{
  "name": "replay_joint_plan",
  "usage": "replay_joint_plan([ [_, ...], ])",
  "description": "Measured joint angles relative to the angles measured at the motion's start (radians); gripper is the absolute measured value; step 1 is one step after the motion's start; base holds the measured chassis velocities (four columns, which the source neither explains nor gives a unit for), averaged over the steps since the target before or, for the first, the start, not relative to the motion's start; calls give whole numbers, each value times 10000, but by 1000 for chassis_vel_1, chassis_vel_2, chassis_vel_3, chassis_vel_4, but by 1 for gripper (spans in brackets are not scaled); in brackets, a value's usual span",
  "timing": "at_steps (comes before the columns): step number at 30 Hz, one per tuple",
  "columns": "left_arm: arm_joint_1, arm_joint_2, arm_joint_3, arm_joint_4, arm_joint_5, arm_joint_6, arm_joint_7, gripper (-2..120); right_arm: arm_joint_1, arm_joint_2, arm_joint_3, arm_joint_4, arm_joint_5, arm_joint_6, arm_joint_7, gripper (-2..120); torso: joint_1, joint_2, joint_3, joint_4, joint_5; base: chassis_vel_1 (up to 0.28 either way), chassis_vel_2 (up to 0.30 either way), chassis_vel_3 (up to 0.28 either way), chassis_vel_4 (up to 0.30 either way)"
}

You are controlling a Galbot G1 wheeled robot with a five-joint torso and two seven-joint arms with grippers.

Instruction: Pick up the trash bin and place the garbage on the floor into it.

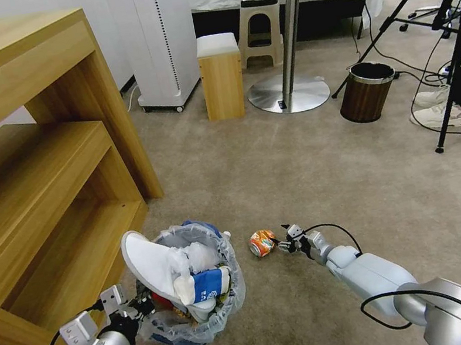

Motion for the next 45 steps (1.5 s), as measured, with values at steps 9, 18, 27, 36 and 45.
replay_joint_plan([
  [9,9,-49,-28,43,31,-76,64,0,26,48,-44,-43,-147,-9,33,41,0,0,0,0,0,0,0,0,0],
  [18,69,-124,-43,-50,63,-111,75,0,-51,63,-46,-23,-230,56,44,11,0,0,0,0,1,0,0,0,0],
  [27,74,-138,-37,-77,86,-126,95,0,-38,41,-32,-31,-317,134,38,0,1,0,0,0,1,0,0,0,0],
  [36,-8,-183,37,18,147,-149,150,0,59,28,-6,-60,-581,55,-55,30,0,0,0,0,1,0,0,0,0],
  [45,-44,-221,47,44,170,-164,158,0,143,217,53,-295,-1164,75,7,62,0,0,0,-1,0,0,0,0,0],
])
